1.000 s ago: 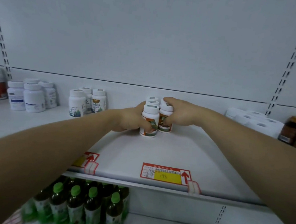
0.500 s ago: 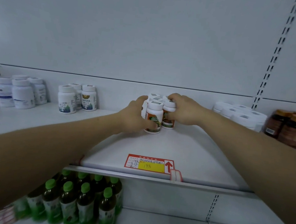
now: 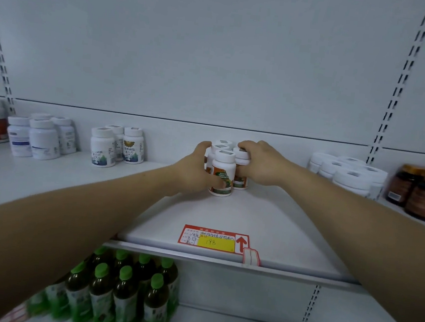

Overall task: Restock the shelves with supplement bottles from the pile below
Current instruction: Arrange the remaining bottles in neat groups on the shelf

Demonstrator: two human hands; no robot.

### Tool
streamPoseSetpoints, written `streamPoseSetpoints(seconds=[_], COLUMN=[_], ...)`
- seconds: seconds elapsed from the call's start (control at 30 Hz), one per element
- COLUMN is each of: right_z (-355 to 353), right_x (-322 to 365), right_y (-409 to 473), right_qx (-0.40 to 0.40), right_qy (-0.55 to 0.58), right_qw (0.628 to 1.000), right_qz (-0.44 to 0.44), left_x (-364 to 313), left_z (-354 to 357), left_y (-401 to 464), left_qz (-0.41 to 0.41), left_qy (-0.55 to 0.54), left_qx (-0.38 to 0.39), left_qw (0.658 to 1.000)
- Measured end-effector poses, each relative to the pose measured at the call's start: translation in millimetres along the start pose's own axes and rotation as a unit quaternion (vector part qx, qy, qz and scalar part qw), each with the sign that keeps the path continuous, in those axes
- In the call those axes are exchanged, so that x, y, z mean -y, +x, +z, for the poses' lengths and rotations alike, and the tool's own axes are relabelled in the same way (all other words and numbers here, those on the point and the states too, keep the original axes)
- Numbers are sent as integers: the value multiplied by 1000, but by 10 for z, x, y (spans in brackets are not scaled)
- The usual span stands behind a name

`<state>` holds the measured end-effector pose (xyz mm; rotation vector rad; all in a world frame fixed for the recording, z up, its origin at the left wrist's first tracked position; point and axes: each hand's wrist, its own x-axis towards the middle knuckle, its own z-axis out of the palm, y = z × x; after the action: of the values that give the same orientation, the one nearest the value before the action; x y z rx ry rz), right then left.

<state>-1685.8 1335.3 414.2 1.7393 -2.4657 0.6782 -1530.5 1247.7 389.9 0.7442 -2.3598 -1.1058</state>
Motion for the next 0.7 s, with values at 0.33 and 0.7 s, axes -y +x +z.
streamPoseSetpoints(seconds=[0.33,0.7], right_z=[-39,-46], right_x=[-52,-46], right_y=[1,29], right_qx=[-6,17], right_qy=[-15,-1], right_qw=[1000,999], right_qz=[-5,27], left_x=[-16,-24], left_z=[54,2], left_y=[-30,-75], left_qz=[9,-3], left_qy=[33,40], left_qx=[-22,-33], left_qw=[999,999])
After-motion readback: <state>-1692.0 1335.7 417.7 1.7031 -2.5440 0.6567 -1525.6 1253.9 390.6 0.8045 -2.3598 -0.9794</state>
